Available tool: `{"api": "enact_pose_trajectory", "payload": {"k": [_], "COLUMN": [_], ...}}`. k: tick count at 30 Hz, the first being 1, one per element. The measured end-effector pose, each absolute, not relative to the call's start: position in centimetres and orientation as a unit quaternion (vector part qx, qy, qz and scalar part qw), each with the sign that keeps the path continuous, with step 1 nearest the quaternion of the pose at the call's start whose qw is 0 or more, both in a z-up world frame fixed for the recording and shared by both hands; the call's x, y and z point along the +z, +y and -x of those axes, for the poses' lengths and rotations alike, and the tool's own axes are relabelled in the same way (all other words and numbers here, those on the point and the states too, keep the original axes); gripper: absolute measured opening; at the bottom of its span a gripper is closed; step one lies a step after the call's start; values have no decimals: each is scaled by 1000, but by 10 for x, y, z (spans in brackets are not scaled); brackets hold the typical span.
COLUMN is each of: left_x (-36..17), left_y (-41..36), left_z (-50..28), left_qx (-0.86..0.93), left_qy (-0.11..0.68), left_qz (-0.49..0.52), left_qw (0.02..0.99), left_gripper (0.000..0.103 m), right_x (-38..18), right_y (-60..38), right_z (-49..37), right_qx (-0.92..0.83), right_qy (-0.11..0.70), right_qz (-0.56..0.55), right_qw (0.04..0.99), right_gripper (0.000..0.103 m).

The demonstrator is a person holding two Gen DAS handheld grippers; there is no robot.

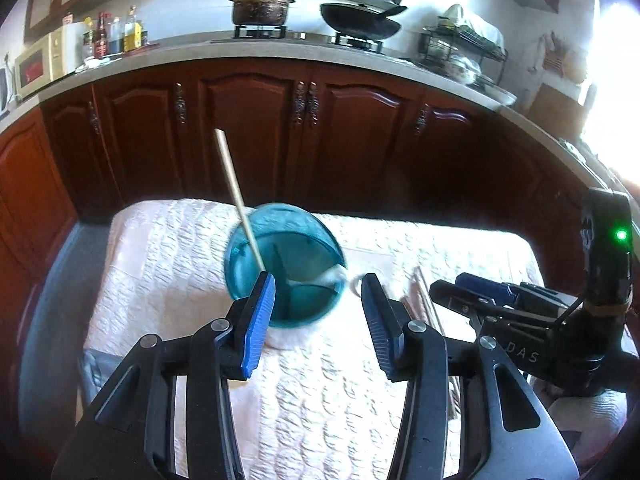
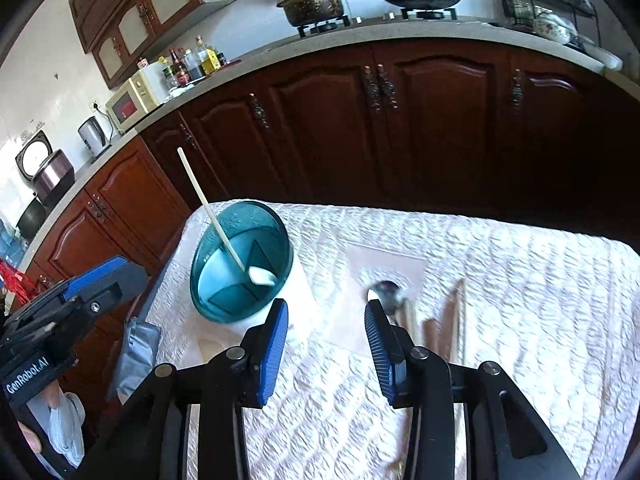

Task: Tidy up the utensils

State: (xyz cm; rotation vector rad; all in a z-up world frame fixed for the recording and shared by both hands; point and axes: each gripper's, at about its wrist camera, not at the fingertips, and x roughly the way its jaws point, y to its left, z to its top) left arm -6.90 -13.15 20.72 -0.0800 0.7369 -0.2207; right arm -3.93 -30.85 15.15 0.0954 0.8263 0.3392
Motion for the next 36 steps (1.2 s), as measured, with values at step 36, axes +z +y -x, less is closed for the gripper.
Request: {"api": "enact_pose_trajectory", "payload": {"k": [36], "left_x": [140], "left_y": [-180], "left_z": [72], "left_qx": [-115], "left_qy": [413], "left_qz": [-3], "left_qw": [903], "left_gripper": [49], "right_x": [92], "right_y": [-390], "right_z": [74], "right_qx": [127], "right_qy": [453], "right_qz": [-57], "right_qw": [881], "right_gripper": [29]}}
